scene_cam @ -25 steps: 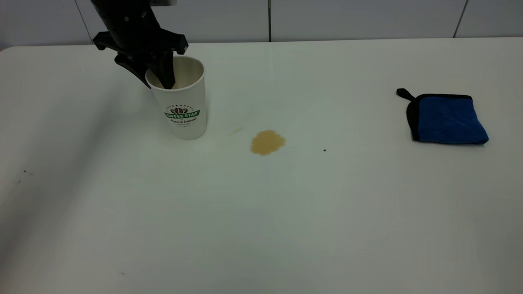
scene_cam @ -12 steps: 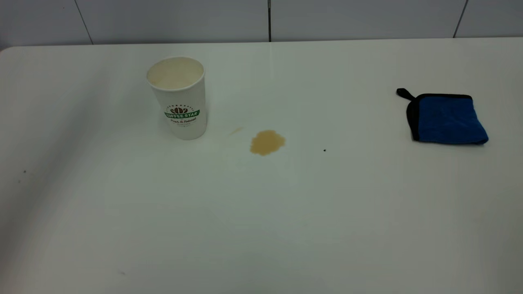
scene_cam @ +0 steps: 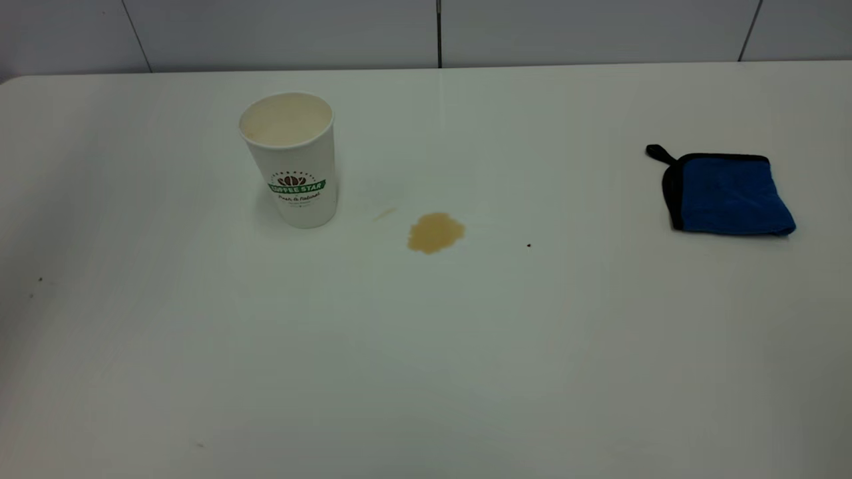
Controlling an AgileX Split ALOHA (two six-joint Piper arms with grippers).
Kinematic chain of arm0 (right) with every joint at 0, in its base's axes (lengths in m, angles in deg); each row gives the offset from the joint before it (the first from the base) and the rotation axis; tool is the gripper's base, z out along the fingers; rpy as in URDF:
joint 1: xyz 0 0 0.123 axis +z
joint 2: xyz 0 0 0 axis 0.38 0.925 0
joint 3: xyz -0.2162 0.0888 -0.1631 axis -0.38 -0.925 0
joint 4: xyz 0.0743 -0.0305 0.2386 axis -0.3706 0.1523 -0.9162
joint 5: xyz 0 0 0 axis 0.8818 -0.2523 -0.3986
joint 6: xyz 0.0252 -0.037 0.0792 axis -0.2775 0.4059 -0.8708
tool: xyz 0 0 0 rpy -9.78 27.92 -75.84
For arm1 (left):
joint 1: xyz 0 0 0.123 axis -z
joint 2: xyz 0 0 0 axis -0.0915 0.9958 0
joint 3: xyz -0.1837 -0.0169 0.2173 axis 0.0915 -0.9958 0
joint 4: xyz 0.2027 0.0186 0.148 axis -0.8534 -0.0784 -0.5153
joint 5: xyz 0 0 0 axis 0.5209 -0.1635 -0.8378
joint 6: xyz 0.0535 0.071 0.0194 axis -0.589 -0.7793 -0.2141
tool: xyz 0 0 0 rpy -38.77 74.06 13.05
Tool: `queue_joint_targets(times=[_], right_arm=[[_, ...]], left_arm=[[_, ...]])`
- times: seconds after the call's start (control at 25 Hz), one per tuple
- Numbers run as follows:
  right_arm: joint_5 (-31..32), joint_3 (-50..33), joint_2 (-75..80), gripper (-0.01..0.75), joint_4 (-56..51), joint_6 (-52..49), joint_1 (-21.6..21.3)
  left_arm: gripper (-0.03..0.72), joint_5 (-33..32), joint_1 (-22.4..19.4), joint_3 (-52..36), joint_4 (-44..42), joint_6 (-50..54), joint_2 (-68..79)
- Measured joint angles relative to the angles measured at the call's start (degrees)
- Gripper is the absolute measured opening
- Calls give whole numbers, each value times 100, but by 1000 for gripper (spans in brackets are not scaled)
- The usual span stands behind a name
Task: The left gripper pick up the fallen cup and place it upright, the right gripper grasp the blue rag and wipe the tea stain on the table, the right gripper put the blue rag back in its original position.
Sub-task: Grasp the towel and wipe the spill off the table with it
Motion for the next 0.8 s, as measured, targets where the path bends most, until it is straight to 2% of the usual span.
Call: queue_joint_targets(times=[0.2, 0.6, 0.8], right_arm=[[0, 0, 0, 495, 0, 0, 0], [0, 0, 0, 495, 0, 0, 0], [0, 0, 0, 495, 0, 0, 0]], left_arm=[[431, 0, 2, -1434, -19, 57, -1168], [431, 0, 6, -5419, -36, -26, -3644], [431, 101, 6, -6817, -194, -31, -4943]])
